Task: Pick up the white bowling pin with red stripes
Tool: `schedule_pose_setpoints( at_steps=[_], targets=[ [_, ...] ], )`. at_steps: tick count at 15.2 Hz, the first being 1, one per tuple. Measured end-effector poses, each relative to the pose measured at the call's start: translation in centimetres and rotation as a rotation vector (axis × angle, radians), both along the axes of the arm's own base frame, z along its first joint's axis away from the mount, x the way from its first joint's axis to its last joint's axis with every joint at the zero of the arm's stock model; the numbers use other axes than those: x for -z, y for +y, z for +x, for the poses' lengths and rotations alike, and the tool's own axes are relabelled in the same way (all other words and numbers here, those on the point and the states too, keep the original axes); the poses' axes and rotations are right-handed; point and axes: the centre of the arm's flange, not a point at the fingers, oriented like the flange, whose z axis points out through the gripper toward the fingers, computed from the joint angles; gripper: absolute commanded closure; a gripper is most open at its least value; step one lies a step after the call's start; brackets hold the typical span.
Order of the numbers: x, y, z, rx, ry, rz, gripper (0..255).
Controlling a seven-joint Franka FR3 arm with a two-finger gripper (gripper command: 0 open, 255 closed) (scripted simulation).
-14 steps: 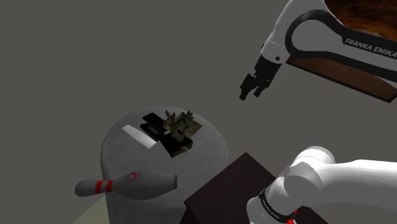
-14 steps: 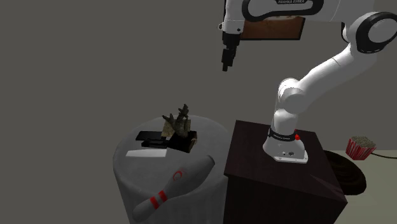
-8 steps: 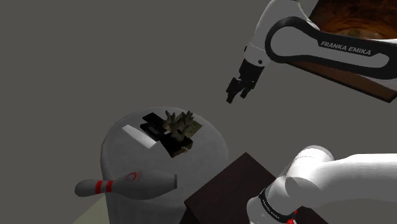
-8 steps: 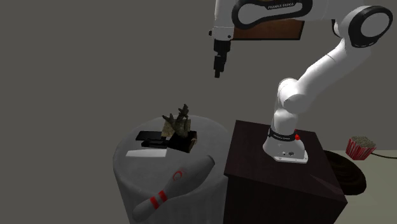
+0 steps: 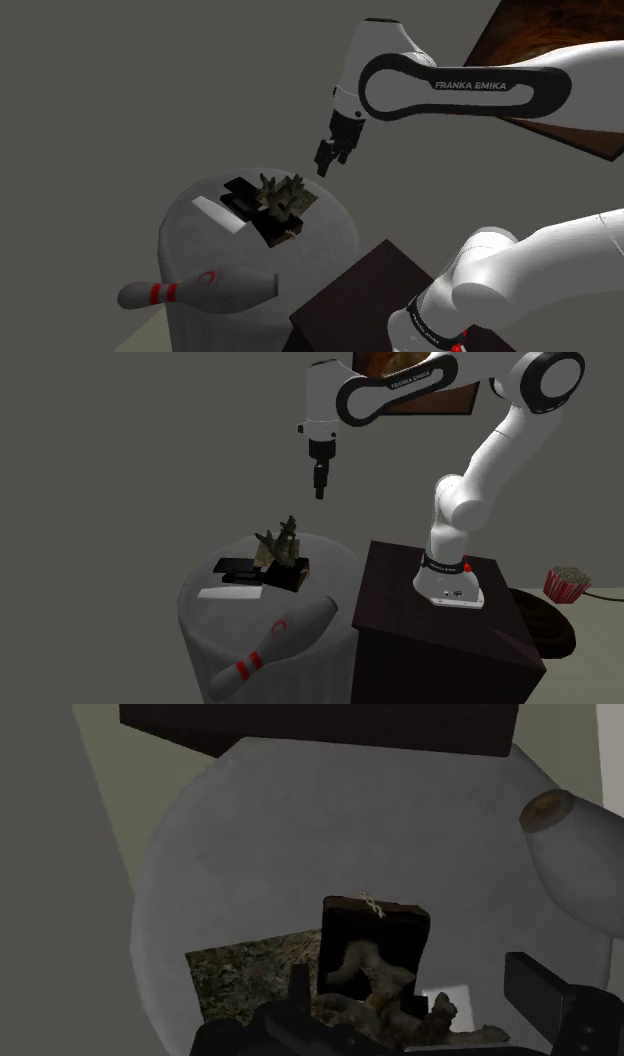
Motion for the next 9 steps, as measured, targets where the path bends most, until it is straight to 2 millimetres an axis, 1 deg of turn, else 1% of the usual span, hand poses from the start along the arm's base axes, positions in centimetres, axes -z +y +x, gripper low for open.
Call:
schedule_pose_setpoints(
  at_steps=[1, 2, 4, 5, 7, 9],
  targets=[
    [0.8, 1.0, 0.4, -0.023, 0.005, -0.003, 0],
    [1.2, 2.3, 1.1, -0.045, 0.009, -0.007, 0],
    [2.8, 4.3, 2.4, -0.091, 0.019, -0.013, 0],
    [3.4, 5.0, 2.8, -0.113, 0.024, -0.017, 0],
    [4.8, 7.7, 3.5, -0.158, 0.034, -0.023, 0],
    [6.1, 9.5, 4.5, -0.204, 0.043, -0.03, 0]
  ],
)
